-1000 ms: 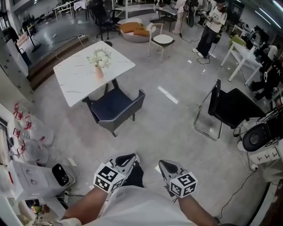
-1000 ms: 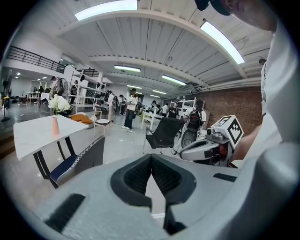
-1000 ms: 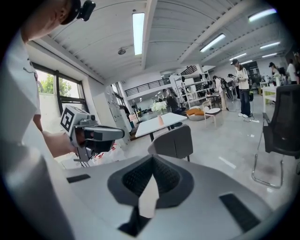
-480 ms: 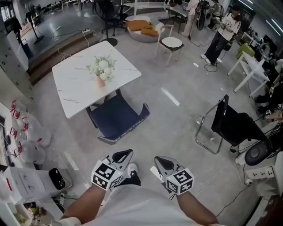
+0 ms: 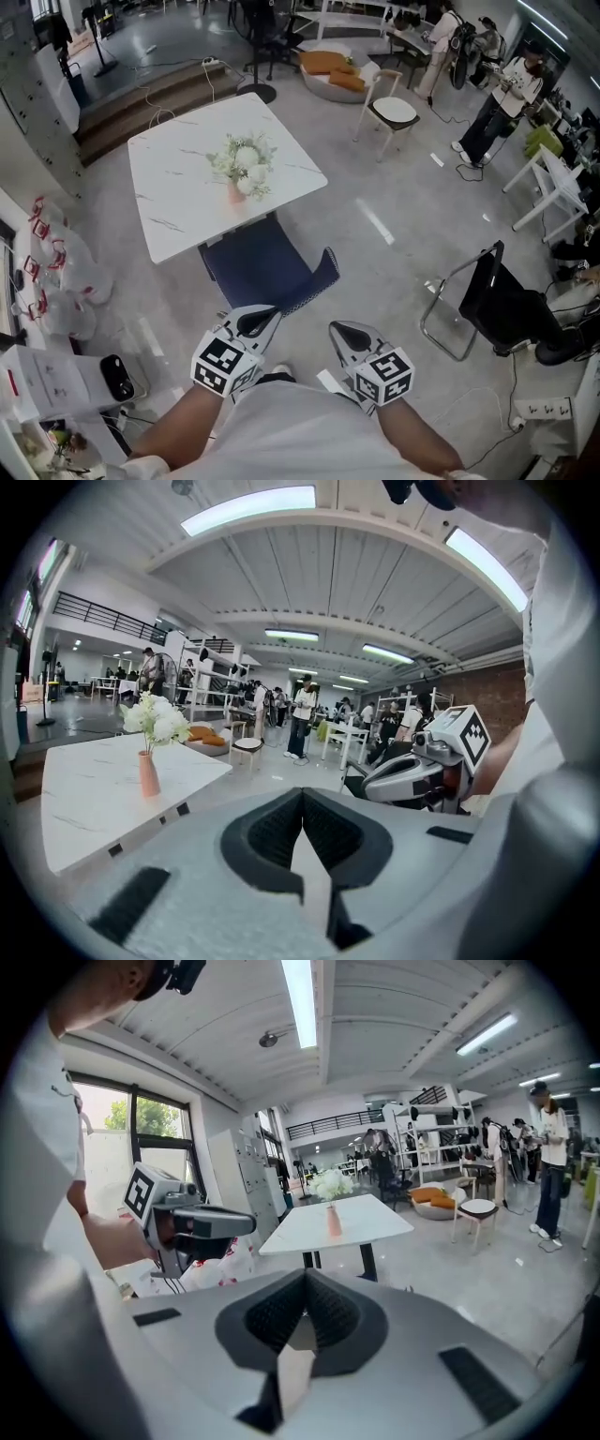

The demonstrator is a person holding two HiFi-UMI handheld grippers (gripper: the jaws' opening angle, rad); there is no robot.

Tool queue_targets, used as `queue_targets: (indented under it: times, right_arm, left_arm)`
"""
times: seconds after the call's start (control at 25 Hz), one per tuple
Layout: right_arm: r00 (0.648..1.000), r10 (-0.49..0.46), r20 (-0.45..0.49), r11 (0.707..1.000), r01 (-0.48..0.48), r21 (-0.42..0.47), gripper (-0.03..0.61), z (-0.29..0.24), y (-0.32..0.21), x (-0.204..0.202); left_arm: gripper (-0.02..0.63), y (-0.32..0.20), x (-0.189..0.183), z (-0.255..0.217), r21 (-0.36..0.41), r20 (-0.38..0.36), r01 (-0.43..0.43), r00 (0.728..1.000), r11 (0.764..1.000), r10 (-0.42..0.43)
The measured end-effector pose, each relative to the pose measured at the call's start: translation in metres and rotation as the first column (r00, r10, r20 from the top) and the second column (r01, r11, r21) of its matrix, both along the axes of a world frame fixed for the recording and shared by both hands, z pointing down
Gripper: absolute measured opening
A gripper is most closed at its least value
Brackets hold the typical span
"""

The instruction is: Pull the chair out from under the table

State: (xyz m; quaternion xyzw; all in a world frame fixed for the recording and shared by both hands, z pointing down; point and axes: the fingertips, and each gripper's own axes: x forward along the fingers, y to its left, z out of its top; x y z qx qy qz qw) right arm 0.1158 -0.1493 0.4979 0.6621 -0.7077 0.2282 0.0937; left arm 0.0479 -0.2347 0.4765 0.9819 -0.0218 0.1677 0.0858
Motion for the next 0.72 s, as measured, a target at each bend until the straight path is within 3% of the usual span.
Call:
queue_targets:
  times: [0.28, 0.48, 0.72]
  right_arm:
    - [0.996, -0.093, 0.000, 0.996, 0.093, -0.004, 0.006, 0.003, -0.043, 0.009]
    - [0.992, -0.127, -0.002, 0.992, 0.127, 0.017, 0.006, 0.002, -0.070, 0.037]
    - [0.964, -0.264, 0.009, 0.964, 0.263, 0.048, 0.006, -0.001, -0.114, 0.069]
  left_arm:
    - [0.009, -0.029, 0.001, 0.007, -0.007, 0.013, 0.066, 0.998, 0.998, -0.066]
    - [0.009, -0.048, 0.010, 0.008, 0.003, 0.016, 0.134, 0.991, 0.991, -0.134]
    - [0.009, -0.076, 0.022, 0.006, 0.014, 0.020, 0.315, 0.949, 0.949, -0.315]
